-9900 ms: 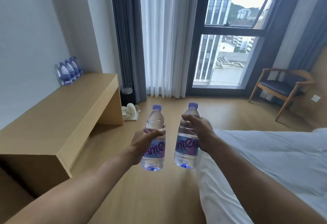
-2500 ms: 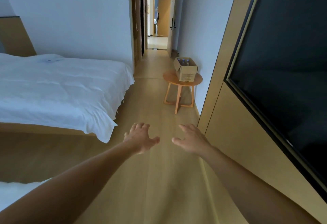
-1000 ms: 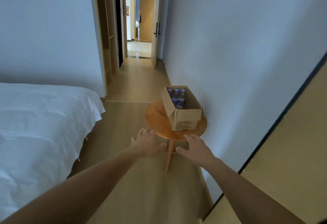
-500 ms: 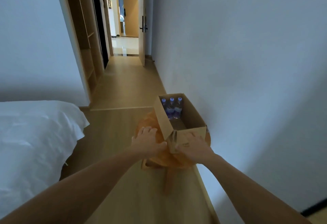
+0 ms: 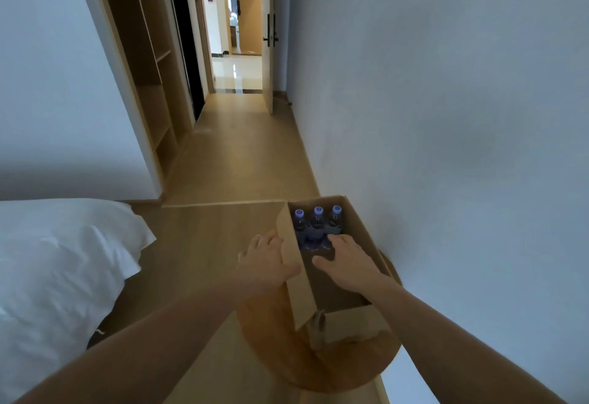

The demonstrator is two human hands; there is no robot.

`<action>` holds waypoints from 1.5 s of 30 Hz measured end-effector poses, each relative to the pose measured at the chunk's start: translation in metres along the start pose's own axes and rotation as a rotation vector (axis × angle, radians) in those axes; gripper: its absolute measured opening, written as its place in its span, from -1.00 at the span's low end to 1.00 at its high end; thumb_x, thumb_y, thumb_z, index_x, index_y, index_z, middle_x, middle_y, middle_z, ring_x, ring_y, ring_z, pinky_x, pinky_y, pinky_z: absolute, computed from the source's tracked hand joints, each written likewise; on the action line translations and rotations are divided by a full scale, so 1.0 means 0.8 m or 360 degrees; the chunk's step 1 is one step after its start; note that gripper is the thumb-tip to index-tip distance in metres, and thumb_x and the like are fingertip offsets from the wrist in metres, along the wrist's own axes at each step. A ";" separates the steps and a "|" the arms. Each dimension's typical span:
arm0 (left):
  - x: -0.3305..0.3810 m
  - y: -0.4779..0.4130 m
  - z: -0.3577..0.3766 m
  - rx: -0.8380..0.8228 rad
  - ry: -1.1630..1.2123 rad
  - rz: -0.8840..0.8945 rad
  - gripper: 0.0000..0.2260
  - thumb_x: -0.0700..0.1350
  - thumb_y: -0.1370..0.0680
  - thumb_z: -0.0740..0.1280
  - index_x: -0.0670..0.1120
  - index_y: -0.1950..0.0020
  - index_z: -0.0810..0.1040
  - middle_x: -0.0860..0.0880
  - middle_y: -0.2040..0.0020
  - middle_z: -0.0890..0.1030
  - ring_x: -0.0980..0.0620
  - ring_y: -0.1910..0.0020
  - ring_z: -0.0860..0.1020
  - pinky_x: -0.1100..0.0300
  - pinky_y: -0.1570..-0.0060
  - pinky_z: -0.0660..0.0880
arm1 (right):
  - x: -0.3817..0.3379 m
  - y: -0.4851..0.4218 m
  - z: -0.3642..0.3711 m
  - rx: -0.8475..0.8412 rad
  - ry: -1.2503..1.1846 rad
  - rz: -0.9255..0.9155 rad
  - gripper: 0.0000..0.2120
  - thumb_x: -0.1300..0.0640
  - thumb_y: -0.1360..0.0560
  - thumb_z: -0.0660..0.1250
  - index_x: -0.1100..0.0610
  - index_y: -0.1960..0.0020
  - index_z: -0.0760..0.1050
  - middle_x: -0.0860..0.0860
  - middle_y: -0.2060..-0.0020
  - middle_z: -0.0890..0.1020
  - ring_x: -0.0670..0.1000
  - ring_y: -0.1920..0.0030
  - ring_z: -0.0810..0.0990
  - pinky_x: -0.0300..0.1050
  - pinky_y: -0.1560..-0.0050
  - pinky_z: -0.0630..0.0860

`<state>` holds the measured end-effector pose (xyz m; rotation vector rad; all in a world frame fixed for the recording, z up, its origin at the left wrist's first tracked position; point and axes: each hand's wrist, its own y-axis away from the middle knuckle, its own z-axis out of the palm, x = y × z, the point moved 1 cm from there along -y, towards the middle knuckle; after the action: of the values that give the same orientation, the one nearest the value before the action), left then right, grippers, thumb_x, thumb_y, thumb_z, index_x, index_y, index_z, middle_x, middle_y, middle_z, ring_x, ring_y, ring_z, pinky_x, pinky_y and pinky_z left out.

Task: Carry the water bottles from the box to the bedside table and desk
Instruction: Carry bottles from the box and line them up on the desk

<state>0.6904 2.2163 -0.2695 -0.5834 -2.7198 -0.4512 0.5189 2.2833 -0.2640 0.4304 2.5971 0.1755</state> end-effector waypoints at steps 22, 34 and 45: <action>-0.088 -0.353 0.028 -0.0282 0.0124 -0.0148 -0.38 0.22 -0.59 0.28 -0.06 -0.55 0.27 -0.08 -0.54 0.30 -0.12 -0.51 0.27 -0.05 -0.46 0.27 | 0.044 -0.383 0.095 -0.0162 -0.0112 0.0233 -0.48 -0.03 -0.61 0.26 0.11 -0.50 0.26 0.06 -0.42 0.42 0.07 -0.41 0.39 0.01 -0.42 0.28; -0.129 -0.375 0.076 -0.0326 0.0184 -0.0440 -0.36 0.21 -0.61 0.25 -0.05 -0.60 0.18 -0.05 -0.59 0.20 -0.07 -0.57 0.14 -0.03 -0.51 0.21 | 0.084 -0.447 0.186 -0.0043 -0.0572 0.0362 -0.56 0.07 -0.50 0.40 -0.05 -0.35 0.40 -0.03 -0.30 0.54 0.06 -0.34 0.48 0.13 -0.36 0.39; -0.098 -0.377 0.072 -0.0315 0.0241 -0.0369 -0.35 0.23 -0.61 0.22 -0.02 -0.62 0.15 -0.04 -0.62 0.15 -0.07 -0.59 0.11 -0.05 -0.53 0.17 | 0.090 -0.434 0.147 0.0118 -0.0708 0.0044 -0.61 -0.06 -0.50 0.41 0.04 -0.28 0.49 -0.12 -0.13 0.54 -0.12 -0.16 0.47 -0.18 -0.21 0.35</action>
<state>0.6117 1.9495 -0.4214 -0.2682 -2.6237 -0.7960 0.4244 1.9853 -0.4684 0.4714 2.1660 -0.0088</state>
